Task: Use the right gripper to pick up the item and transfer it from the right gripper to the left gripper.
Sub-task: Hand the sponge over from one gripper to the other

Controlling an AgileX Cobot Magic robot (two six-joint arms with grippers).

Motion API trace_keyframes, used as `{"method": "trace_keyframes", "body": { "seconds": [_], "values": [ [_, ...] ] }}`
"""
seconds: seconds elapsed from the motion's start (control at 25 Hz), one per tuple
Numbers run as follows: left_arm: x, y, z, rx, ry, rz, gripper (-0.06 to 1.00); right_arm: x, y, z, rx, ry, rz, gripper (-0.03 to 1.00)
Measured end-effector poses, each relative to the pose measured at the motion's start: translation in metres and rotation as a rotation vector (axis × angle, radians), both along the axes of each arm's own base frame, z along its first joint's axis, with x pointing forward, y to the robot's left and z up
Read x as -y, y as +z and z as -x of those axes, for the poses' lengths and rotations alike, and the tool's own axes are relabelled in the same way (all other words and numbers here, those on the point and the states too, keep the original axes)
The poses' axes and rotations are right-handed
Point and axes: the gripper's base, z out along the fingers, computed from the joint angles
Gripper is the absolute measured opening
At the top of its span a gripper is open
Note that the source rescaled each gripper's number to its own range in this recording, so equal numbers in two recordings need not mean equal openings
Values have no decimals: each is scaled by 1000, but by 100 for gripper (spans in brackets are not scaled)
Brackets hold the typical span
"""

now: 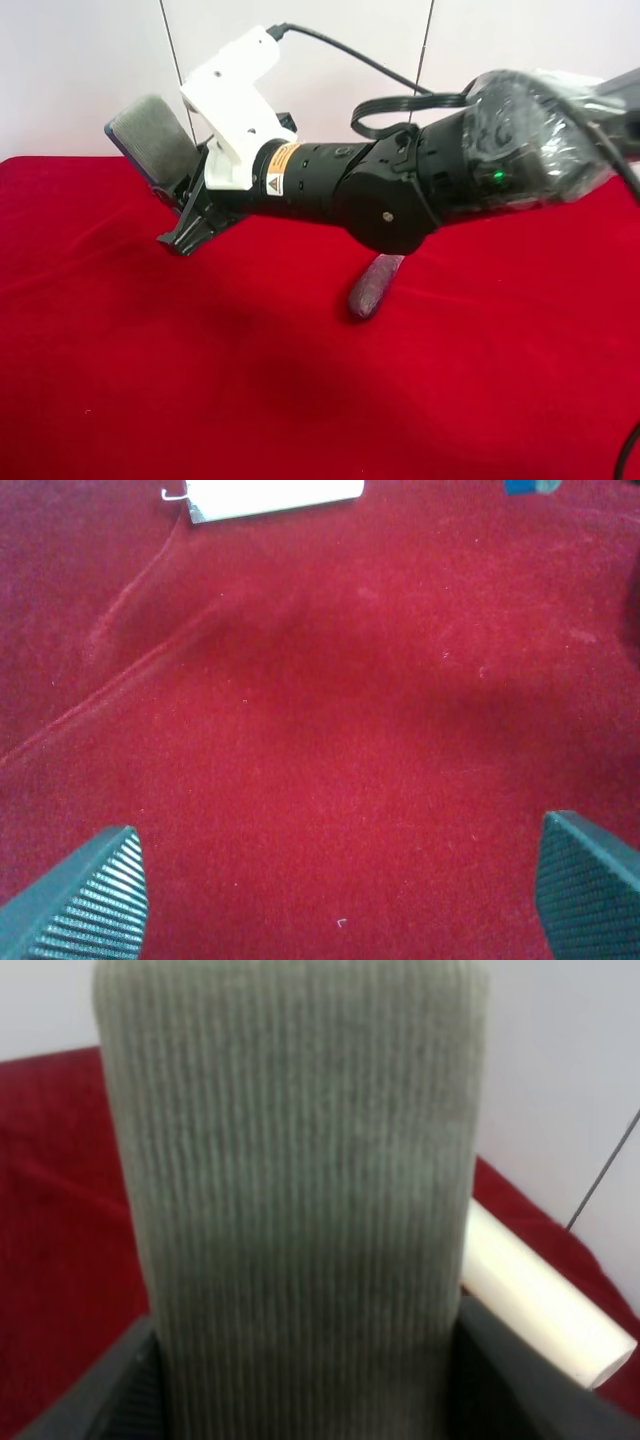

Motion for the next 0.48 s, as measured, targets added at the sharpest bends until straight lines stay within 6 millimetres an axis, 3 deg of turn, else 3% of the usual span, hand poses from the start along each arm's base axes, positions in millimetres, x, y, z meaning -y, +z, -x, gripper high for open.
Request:
{"method": "trace_keyframes", "body": {
  "seconds": [0.48],
  "values": [
    [0,0,0,0,0,0,69,-2,-12,-2,-15,0,16,6]
  ]
}}
